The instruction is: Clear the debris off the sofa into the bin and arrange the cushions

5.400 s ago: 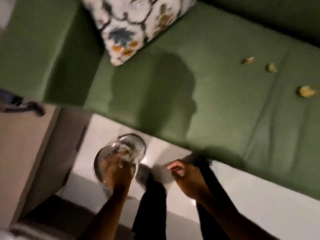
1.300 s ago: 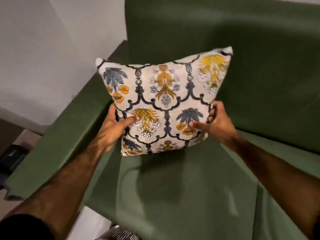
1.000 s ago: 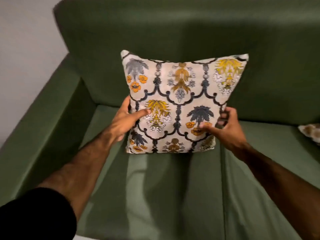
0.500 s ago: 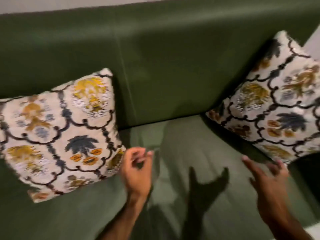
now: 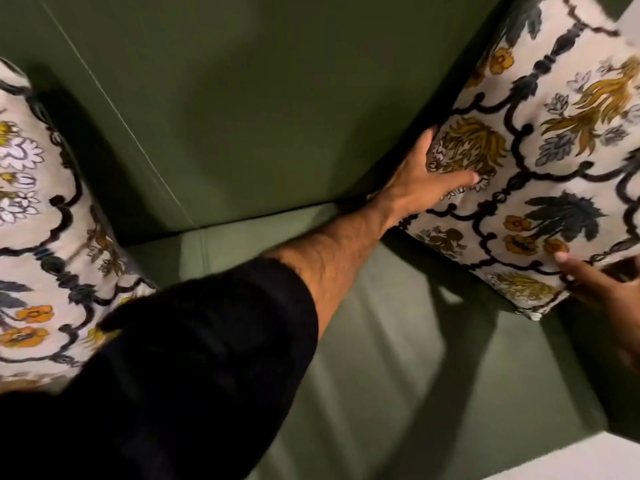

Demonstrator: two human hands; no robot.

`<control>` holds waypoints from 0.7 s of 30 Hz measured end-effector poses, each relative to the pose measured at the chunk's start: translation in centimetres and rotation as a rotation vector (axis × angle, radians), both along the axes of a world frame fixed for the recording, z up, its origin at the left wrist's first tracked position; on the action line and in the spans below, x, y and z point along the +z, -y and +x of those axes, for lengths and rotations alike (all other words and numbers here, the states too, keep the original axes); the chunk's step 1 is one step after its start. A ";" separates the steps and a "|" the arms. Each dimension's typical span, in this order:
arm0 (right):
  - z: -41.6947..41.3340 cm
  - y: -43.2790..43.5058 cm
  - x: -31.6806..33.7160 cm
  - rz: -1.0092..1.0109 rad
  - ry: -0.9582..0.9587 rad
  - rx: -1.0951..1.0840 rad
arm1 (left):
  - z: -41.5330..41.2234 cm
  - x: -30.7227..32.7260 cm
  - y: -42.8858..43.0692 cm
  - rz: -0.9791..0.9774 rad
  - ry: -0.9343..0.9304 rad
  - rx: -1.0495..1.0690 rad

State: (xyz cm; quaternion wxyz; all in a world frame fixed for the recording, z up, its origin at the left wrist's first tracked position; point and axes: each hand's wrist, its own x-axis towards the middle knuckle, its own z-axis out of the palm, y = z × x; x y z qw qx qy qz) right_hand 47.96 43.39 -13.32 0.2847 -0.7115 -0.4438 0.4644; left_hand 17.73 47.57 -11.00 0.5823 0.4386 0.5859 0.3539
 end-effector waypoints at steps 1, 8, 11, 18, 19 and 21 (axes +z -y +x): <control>0.6 -0.2 0.9 -0.014 0.016 0.032 | 0.2 0.1 0.9 0.030 0.007 0.046; -5.6 -0.4 5.4 0.287 0.008 0.347 | -4.7 -0.6 13.6 0.128 0.032 0.574; -13.0 0.4 4.4 0.286 -0.029 0.583 | -9.5 -0.7 18.9 0.070 -0.011 0.756; -19.5 3.3 2.0 0.221 -0.064 0.574 | -13.1 -0.8 22.5 -0.096 -0.127 0.729; -19.7 3.8 2.4 0.226 -0.027 0.588 | -13.2 -0.8 22.9 -0.093 -0.146 0.716; -19.9 4.9 3.5 0.211 0.107 0.626 | -13.6 -0.4 24.1 -0.080 -0.190 0.681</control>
